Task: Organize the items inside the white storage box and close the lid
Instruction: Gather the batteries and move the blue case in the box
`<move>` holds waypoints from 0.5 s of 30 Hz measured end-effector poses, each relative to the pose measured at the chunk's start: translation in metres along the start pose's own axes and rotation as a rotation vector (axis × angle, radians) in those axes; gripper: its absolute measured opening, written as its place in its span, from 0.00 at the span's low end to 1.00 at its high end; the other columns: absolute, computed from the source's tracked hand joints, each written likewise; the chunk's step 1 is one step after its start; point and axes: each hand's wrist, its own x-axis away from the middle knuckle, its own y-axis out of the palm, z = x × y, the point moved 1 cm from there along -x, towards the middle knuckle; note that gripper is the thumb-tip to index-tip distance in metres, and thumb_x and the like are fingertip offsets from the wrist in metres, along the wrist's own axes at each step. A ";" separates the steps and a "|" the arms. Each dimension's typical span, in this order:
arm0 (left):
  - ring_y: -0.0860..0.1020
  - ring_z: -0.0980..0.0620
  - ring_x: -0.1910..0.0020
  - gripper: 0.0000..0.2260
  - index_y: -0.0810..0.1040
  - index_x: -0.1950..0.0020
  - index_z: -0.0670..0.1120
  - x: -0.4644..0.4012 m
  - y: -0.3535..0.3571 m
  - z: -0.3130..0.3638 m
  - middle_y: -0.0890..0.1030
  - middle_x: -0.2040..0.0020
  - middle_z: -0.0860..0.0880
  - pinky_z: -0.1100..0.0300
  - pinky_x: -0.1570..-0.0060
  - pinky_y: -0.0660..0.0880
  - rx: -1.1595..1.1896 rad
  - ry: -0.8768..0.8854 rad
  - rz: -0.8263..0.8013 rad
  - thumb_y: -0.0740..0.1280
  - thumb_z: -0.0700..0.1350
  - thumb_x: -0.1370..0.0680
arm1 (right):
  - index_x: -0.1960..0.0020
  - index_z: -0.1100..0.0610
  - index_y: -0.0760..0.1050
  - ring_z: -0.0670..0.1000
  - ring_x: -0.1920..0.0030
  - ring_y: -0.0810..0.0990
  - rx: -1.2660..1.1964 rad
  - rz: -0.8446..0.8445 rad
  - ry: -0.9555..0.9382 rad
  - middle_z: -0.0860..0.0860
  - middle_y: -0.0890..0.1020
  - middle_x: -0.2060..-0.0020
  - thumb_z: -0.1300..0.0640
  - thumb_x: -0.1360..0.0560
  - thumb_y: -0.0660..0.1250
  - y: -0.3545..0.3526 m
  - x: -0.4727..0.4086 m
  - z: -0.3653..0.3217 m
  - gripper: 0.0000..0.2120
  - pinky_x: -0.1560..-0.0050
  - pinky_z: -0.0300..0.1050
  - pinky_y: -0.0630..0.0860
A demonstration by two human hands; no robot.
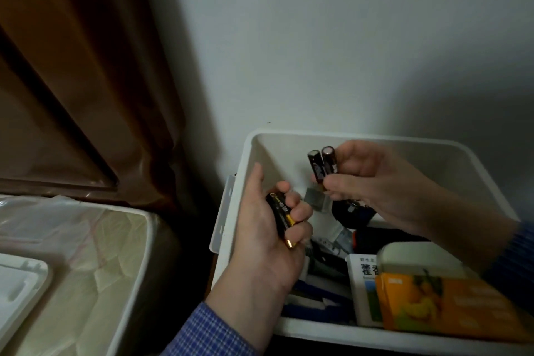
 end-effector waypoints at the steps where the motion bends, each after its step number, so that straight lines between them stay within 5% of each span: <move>1: 0.65 0.56 0.77 0.20 0.74 0.61 0.47 -0.004 0.003 -0.006 0.69 0.70 0.50 0.68 0.86 0.57 0.004 0.000 0.002 0.66 0.64 0.24 | 0.52 0.52 0.82 0.55 0.55 0.86 -0.019 -0.014 -0.019 0.60 0.86 0.53 0.51 0.36 0.82 -0.001 0.009 -0.004 0.16 0.55 0.44 0.81; 6: 0.67 0.55 0.77 0.25 0.74 0.62 0.46 -0.018 0.001 -0.030 0.70 0.69 0.50 0.67 0.84 0.58 0.048 -0.023 -0.048 0.64 0.69 0.26 | 0.54 0.51 0.82 0.51 0.57 0.88 -0.047 -0.041 -0.112 0.56 0.88 0.56 0.56 0.34 0.81 0.009 0.036 -0.017 0.11 0.56 0.39 0.81; 9: 0.68 0.54 0.76 0.26 0.75 0.61 0.46 -0.021 -0.004 -0.029 0.71 0.67 0.49 0.65 0.83 0.63 0.078 -0.021 -0.034 0.66 0.70 0.27 | 0.55 0.54 0.81 0.51 0.58 0.88 0.033 0.048 -0.011 0.55 0.88 0.57 0.59 0.32 0.78 0.016 0.043 -0.019 0.08 0.58 0.38 0.81; 15: 0.76 0.49 0.68 0.22 0.77 0.59 0.45 -0.023 -0.001 -0.027 0.76 0.67 0.47 0.55 0.57 0.76 0.115 -0.017 0.075 0.70 0.64 0.28 | 0.56 0.53 0.80 0.46 0.64 0.86 0.421 0.259 0.095 0.48 0.86 0.64 0.59 0.31 0.78 0.041 0.055 -0.012 0.09 0.62 0.38 0.82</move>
